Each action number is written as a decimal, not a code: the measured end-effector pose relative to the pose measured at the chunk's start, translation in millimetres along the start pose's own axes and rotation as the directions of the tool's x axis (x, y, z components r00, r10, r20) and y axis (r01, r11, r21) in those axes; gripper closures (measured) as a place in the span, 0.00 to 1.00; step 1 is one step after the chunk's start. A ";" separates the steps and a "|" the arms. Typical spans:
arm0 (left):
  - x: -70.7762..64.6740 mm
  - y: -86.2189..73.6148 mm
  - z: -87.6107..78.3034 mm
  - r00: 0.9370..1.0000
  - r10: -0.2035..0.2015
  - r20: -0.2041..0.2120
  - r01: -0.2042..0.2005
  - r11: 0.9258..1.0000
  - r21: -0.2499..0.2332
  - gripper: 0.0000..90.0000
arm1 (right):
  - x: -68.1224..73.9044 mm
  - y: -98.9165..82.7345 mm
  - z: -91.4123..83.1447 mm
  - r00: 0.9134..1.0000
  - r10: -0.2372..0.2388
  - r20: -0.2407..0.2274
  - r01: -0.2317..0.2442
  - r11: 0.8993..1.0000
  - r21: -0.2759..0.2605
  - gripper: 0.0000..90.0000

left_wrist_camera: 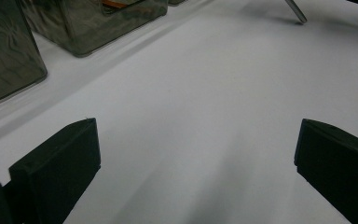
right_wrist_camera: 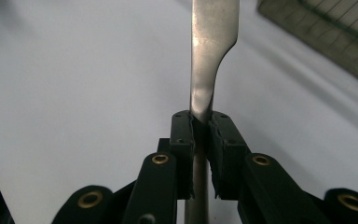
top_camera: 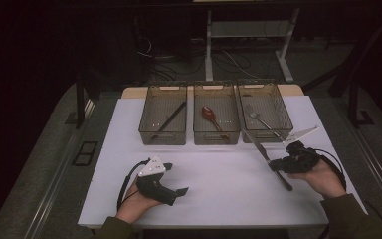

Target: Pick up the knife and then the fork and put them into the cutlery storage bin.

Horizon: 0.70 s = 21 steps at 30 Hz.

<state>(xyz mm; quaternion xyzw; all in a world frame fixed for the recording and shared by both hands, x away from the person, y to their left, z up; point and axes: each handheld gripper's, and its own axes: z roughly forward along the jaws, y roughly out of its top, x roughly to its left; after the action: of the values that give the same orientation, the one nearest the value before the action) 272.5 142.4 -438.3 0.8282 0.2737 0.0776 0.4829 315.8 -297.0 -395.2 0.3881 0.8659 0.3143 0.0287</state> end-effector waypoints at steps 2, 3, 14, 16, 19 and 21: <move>0.4 -0.1 -0.3 1.000 0.001 0.000 -0.001 1.000 -0.002 0.00 | -2.8 0.3 -3.7 1.000 0.004 0.003 -0.004 0.999 -0.042 0.88; 0.7 -0.1 -0.6 1.000 0.003 -0.001 -0.003 1.000 0.000 0.00 | -3.8 0.4 -4.7 1.000 0.015 0.000 -0.015 0.998 -0.056 0.88; 1.2 0.1 0.0 1.000 0.003 -0.001 -0.003 1.000 0.001 0.00 | -21.9 16.3 -25.8 0.999 0.052 -0.001 -0.051 0.974 -0.222 0.88; 1.3 0.1 0.1 1.000 0.002 0.001 -0.002 1.000 0.001 0.00 | -25.8 27.5 -32.3 0.998 0.055 0.014 -0.050 0.967 -0.251 0.88; 1.6 0.1 -0.1 1.000 0.000 0.003 0.000 1.000 0.000 0.00 | -31.4 46.9 -42.5 0.998 0.054 0.042 -0.040 0.957 -0.287 0.88; 1.8 -0.1 -0.1 1.000 -0.002 0.004 0.002 1.000 -0.004 0.00 | -36.2 60.3 -47.5 0.997 0.057 0.057 -0.037 0.951 -0.306 0.88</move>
<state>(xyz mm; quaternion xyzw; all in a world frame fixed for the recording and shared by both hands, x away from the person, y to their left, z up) 273.9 143.5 -438.6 0.8272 0.2732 0.0761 0.4851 366.5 -316.6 -330.0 0.4095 0.7962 0.4319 0.1088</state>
